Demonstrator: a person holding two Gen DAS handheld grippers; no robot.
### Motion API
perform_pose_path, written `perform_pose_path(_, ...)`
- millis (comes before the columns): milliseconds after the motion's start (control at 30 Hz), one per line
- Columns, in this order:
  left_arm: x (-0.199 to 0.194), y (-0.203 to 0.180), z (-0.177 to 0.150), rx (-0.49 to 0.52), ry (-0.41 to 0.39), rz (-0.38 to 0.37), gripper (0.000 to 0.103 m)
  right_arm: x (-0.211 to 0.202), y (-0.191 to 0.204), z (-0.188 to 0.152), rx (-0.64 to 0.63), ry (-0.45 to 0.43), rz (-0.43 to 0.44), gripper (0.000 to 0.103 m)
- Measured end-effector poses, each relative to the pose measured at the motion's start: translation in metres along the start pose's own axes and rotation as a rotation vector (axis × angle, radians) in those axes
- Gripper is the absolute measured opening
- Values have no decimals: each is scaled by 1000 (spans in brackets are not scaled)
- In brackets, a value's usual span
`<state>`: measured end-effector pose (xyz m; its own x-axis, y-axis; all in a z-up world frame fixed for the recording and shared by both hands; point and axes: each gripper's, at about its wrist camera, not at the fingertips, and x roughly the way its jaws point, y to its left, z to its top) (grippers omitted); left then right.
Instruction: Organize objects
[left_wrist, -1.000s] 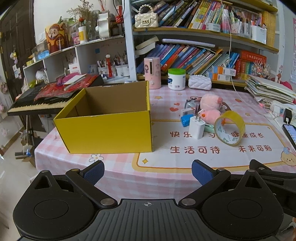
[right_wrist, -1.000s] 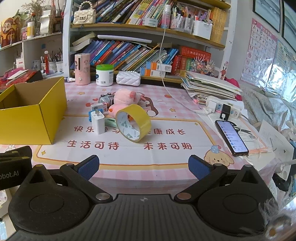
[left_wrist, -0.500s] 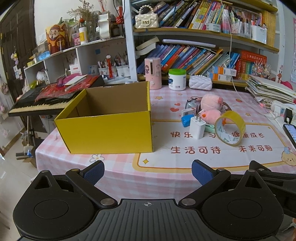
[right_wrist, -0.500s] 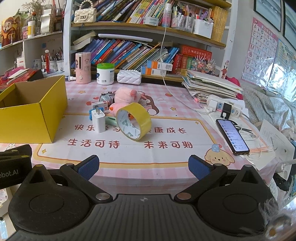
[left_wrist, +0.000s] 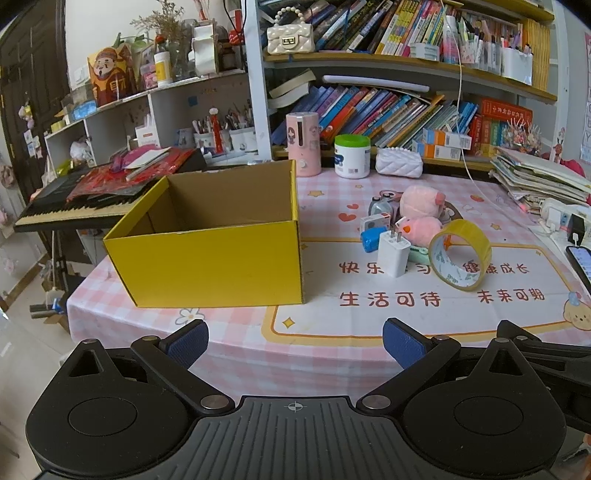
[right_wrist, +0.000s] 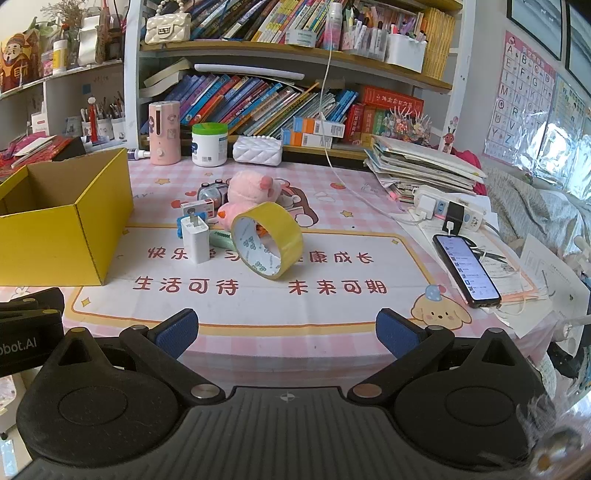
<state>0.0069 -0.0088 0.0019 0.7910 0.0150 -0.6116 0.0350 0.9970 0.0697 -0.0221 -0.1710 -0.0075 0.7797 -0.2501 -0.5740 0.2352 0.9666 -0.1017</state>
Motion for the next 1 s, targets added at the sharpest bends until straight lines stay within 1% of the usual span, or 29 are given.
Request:
perform_pose_path(200, 5, -3, 2, 6, 3, -6, 102, 2, 0, -2, 3, 9, 1, 103)
perform_pose_path(367, 9, -2, 3, -2, 8, -7, 102, 9, -2, 6, -3, 17, 4, 103)
perform_pose_path(533, 12, -3, 3, -4, 11, -9, 102, 13, -2, 8, -7, 25, 9, 103)
perform_pose_path(1000, 24, -13, 7, -2, 26, -12, 102, 32, -13, 11, -7, 37, 62, 103)
